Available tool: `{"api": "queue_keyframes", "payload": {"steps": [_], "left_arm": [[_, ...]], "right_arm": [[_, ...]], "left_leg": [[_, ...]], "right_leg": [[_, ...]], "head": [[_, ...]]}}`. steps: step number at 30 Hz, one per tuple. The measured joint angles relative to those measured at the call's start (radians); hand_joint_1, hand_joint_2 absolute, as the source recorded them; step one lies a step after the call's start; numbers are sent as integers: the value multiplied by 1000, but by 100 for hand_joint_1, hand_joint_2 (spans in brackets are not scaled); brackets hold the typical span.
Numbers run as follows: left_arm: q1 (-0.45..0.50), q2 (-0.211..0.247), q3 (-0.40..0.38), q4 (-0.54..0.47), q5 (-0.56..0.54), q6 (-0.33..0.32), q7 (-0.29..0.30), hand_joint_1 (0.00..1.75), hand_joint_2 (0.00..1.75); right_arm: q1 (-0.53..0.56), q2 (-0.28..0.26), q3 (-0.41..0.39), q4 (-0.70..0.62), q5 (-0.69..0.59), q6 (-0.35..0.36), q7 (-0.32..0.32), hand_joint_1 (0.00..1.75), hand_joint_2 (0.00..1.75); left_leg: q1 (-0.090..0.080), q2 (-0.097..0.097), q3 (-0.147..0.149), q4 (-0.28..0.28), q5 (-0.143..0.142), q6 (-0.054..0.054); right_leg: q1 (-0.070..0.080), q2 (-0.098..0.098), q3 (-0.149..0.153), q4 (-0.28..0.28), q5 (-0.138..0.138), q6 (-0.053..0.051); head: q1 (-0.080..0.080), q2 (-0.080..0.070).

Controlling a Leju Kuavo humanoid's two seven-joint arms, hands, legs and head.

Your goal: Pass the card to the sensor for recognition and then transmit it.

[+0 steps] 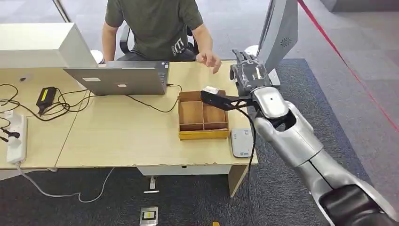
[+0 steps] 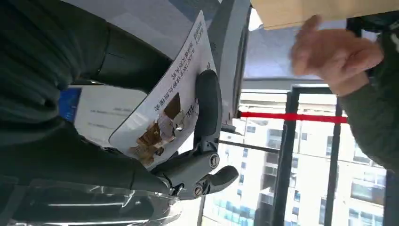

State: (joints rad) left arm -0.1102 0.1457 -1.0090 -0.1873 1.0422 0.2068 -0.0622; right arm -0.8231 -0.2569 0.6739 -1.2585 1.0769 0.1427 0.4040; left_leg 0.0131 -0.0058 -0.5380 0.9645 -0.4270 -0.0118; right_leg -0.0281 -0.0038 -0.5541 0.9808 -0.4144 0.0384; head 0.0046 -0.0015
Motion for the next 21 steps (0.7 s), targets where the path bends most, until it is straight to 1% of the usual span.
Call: {"api": "queue_keyframes", "payload": {"steps": [3, 6, 10, 16, 21], "left_arm": [[-2, 0, 0, 0, -4, 3, 0, 0, 0], [-2, 0, 0, 0, -11, 1, 3, 0, 0], [-2, -1, 0, 0, -4, -7, 8, 0, 0], [-2, -1, 5, 0, 39, 2, 37, 0, 0], [0, -2, 9, 0, 50, 11, 46, 0, 0]], "right_arm": [[-34, 54, 43, 37, -17, -20, -22, 175, 175], [-77, 104, 87, 90, -44, -33, -24, 175, 175], [-102, 151, 120, 146, -58, -43, -26, 175, 175], [-151, 231, 173, 251, -81, -97, -63, 175, 175], [-167, 276, 202, 309, -92, -111, -77, 175, 175]], "left_leg": [[1, 0, -1, 0, 0, 0], [2, -1, -1, 0, 1, -1], [2, -1, -3, 0, 1, -1], [3, -2, -3, 0, 1, -1], [3, -1, -3, 0, 1, -1]], "right_leg": [[1, 0, -1, 1, 0, 0], [2, 0, -1, 0, 0, 0], [2, 0, -2, 0, 0, 0], [2, 0, -3, 0, 0, -1], [3, 0, -3, 1, 0, -1]], "head": [[0, 0], [0, 0], [1, 0], [1, 0], [1, 0]]}}
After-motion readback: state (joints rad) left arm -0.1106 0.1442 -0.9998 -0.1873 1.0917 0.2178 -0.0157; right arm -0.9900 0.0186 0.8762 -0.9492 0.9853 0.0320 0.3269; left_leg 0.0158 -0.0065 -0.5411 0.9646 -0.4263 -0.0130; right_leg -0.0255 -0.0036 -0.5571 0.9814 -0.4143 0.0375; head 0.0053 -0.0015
